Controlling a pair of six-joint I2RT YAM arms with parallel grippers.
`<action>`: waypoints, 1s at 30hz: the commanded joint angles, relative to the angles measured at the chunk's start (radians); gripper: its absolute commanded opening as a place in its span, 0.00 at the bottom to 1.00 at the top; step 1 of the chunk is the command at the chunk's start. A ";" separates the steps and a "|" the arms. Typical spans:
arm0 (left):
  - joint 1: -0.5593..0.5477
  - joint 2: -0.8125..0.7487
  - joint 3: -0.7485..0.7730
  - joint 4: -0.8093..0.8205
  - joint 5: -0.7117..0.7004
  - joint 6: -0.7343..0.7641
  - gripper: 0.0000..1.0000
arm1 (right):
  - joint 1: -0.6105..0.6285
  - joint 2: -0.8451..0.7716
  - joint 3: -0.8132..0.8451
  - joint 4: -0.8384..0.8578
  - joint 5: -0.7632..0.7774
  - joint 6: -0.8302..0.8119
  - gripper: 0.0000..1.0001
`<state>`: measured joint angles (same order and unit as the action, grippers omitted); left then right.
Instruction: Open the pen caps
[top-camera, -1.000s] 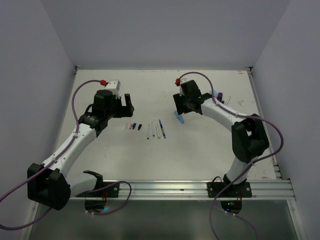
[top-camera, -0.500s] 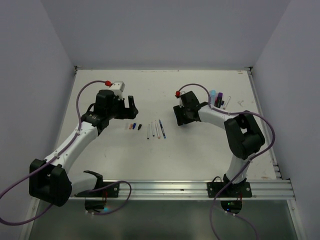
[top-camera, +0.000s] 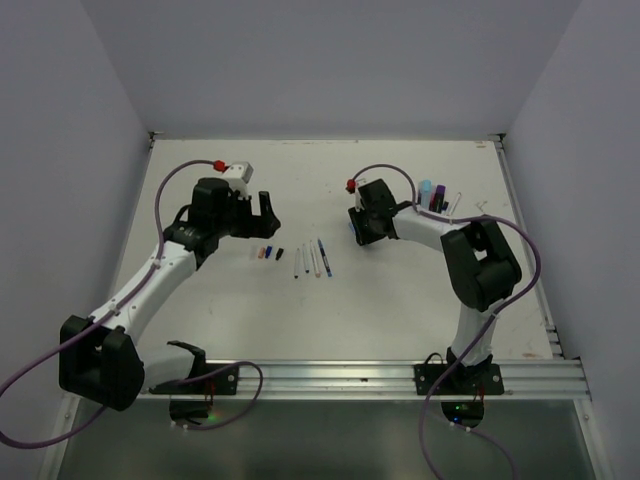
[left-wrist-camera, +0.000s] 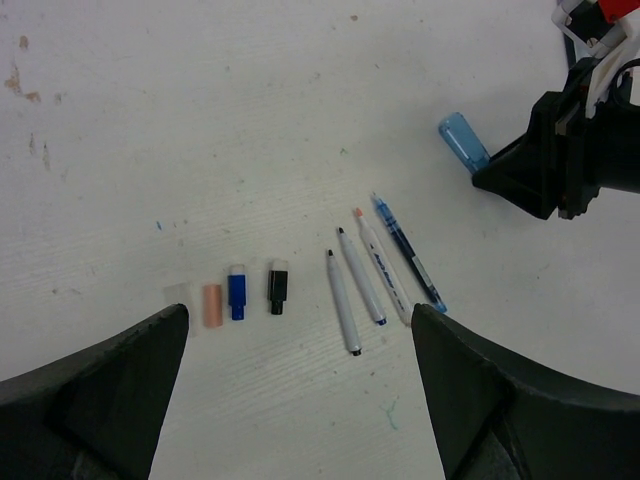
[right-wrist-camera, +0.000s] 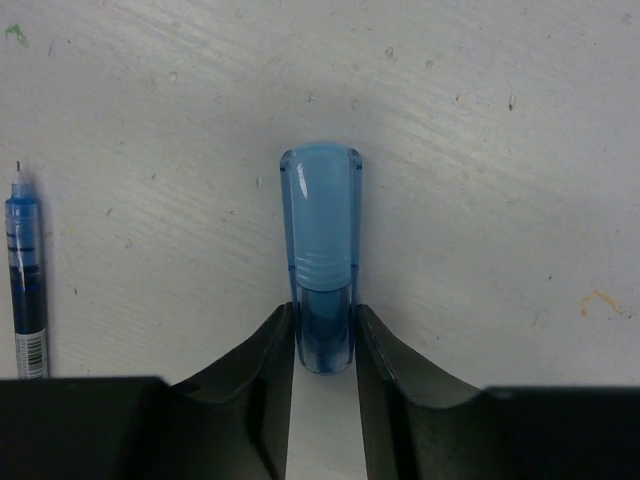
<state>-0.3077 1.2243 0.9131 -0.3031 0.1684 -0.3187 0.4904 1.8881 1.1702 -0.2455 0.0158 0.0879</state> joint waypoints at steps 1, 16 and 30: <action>0.005 0.006 0.047 0.024 0.062 -0.003 0.95 | 0.002 -0.020 -0.007 0.005 -0.062 -0.010 0.27; 0.004 0.135 0.130 0.154 0.425 -0.276 0.88 | 0.177 -0.395 -0.057 0.091 -0.158 -0.068 0.14; -0.013 0.156 0.148 0.177 0.453 -0.353 0.71 | 0.301 -0.448 -0.034 0.124 -0.135 -0.126 0.15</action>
<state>-0.3119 1.3693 1.0199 -0.1352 0.5922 -0.6445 0.7765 1.4673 1.1053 -0.1658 -0.1238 -0.0059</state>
